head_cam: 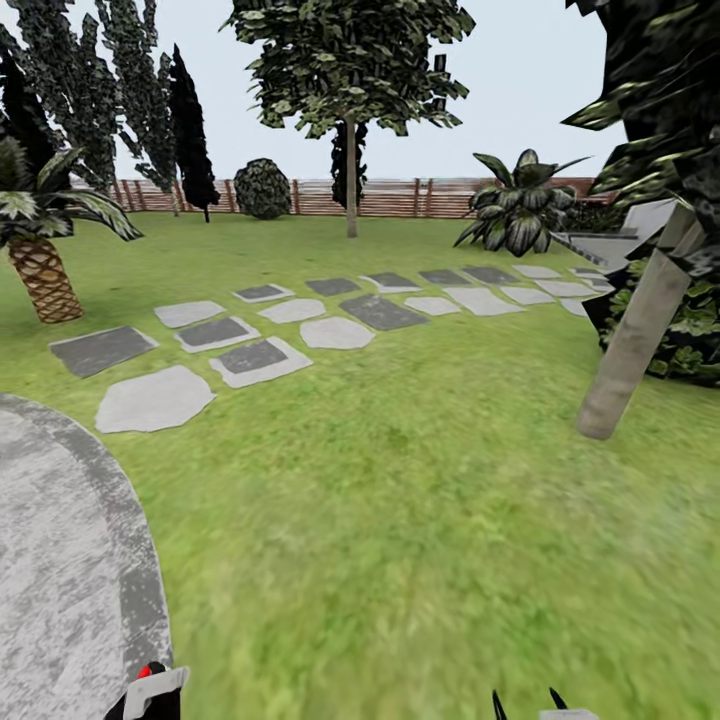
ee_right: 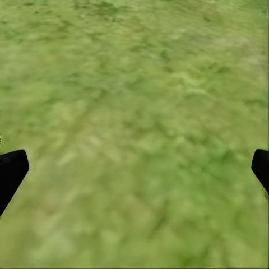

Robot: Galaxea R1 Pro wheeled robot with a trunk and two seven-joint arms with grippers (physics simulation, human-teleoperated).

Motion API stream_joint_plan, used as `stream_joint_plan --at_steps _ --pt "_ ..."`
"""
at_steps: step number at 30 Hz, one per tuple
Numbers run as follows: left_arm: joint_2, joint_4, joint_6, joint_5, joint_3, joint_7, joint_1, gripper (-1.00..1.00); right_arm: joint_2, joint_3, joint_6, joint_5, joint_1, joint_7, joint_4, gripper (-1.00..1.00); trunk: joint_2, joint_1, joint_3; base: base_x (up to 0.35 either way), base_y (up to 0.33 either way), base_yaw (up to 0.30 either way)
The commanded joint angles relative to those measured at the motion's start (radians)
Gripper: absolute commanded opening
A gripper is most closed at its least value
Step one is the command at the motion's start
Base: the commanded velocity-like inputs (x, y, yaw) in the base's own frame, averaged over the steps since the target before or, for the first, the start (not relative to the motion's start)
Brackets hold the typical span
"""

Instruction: In the garden, pick up the pesticide atomizer on the floor and spray pesticide onto both trees until each tree trunk is fully covered.

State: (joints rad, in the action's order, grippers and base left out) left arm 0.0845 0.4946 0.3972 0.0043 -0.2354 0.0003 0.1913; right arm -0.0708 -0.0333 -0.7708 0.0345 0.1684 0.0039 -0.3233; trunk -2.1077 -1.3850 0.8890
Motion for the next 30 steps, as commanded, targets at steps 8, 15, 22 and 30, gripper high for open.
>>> stream_joint_plan --at_steps 8,15,22,30 --pt "0.000 -0.001 0.003 0.001 -0.002 0.001 0.001 -1.00 0.002 -0.006 -0.174 0.002 0.001 0.002 0.114 1.00 0.000 0.000 -0.003 0.286 -0.198 0.088" --pt "0.000 -0.001 0.003 0.006 -0.005 0.001 0.001 -1.00 0.002 -0.007 -0.176 0.003 0.001 0.002 0.118 1.00 0.000 0.000 -0.003 0.288 -0.193 0.003" --pt "0.000 -0.001 0.003 0.009 -0.007 0.001 0.001 -1.00 0.002 -0.003 -0.173 0.004 0.001 0.005 0.128 1.00 0.000 0.000 -0.003 0.325 -0.101 0.000" --pt "-0.002 -0.001 0.002 0.010 -0.007 0.001 0.001 -1.00 0.005 -0.001 -0.173 0.003 0.000 0.007 0.218 1.00 0.000 0.000 -0.003 0.340 -0.009 0.000"
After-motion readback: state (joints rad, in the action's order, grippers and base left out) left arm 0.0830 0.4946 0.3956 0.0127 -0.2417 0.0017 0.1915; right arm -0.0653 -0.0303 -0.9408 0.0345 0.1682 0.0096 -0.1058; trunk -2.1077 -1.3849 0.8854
